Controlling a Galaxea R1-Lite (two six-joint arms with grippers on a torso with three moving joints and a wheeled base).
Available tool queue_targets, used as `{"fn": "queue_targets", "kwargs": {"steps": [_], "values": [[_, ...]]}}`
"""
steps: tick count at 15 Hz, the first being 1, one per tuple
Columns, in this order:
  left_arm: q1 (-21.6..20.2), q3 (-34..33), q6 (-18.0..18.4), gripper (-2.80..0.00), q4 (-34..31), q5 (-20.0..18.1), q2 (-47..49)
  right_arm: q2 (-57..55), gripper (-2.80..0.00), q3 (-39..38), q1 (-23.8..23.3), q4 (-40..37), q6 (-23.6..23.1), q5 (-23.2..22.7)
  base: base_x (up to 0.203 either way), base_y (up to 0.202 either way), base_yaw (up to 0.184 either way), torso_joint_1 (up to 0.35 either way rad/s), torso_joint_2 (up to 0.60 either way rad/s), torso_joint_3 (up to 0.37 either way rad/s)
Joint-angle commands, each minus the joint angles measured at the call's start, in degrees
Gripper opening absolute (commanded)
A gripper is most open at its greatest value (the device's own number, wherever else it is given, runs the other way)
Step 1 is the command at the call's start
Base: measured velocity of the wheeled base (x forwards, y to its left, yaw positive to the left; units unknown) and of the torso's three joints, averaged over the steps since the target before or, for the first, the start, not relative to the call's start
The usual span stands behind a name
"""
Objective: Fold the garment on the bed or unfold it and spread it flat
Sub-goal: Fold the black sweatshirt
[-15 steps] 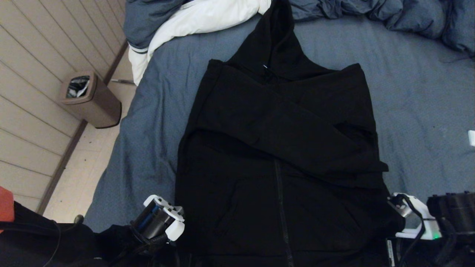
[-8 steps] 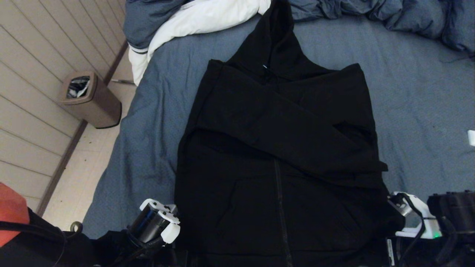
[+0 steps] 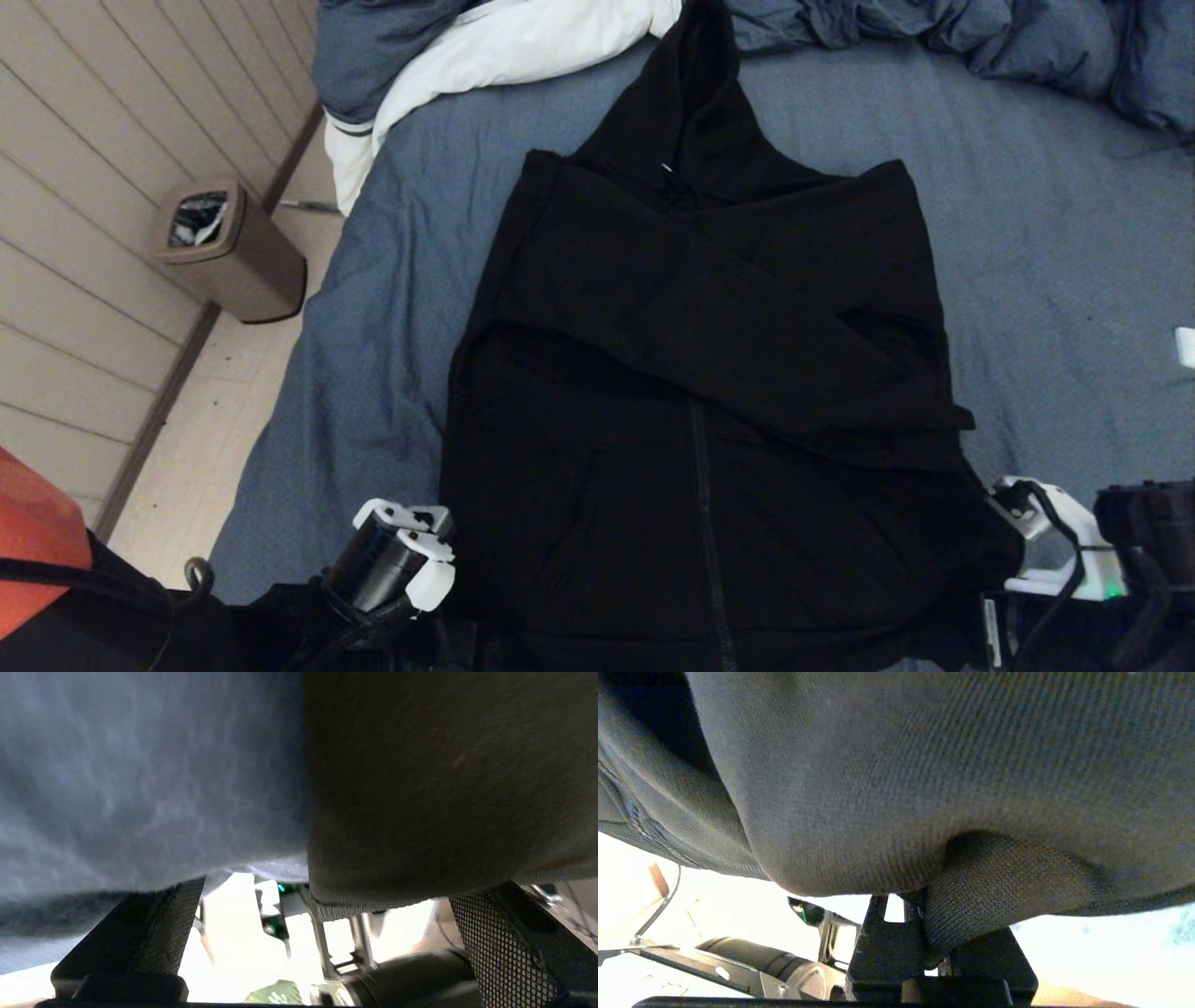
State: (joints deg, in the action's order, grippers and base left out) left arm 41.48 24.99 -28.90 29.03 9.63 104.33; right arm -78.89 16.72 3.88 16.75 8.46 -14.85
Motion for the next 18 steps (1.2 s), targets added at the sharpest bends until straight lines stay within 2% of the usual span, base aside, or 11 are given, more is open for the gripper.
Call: {"fn": "queue_targets", "kwargs": {"steps": [1, 4, 8, 10, 16, 17, 18], "values": [[0.0, -0.4, 0.8, 0.0, 1.8, 1.6, -1.7, 0.2, -2.8, 0.7, 0.0, 0.1, 0.1, -0.1, 0.0, 0.0, 0.0, 0.0, 0.0, 0.0], [0.1, -1.1, 0.9, 0.0, 1.4, 1.6, -9.2, -0.1, -2.8, 1.3, 0.2, 0.1, 0.9, -0.2, 0.0, 0.0, 0.0, 0.0, 0.0, 0.0], [0.1, -0.4, 1.6, 0.0, -5.5, 1.4, -17.8, -0.1, -2.8, 1.5, 0.3, 0.1, 1.4, -0.2, 0.0, 0.0, 0.0, 0.0, 0.0, 0.0], [0.2, -0.2, 1.7, 0.0, -7.4, 1.4, -19.0, -0.2, -2.8, 1.5, 0.3, 0.1, 1.4, -0.2, 0.0, 0.0, 0.0, 0.0, 0.0, 0.0], [1.8, -0.9, 1.5, 0.0, -7.4, 0.3, -17.2, -0.1, -2.8, 1.5, 0.4, 0.1, 1.4, -0.2, 0.0, 0.0, 0.0, 0.0, 0.0, 0.0], [1.8, -0.9, 1.4, -2.8, -7.3, -0.3, -16.4, -0.1, -2.8, 1.5, 0.4, 0.1, 1.5, -0.2, 0.0, 0.0, 0.0, 0.0, 0.0, 0.0], [1.8, -0.8, 1.2, -2.8, -7.2, -0.6, -15.8, 0.0, -2.8, 1.5, 0.4, 0.1, 1.5, -0.2, 0.0, 0.0, 0.0, 0.0, 0.0, 0.0]]}}
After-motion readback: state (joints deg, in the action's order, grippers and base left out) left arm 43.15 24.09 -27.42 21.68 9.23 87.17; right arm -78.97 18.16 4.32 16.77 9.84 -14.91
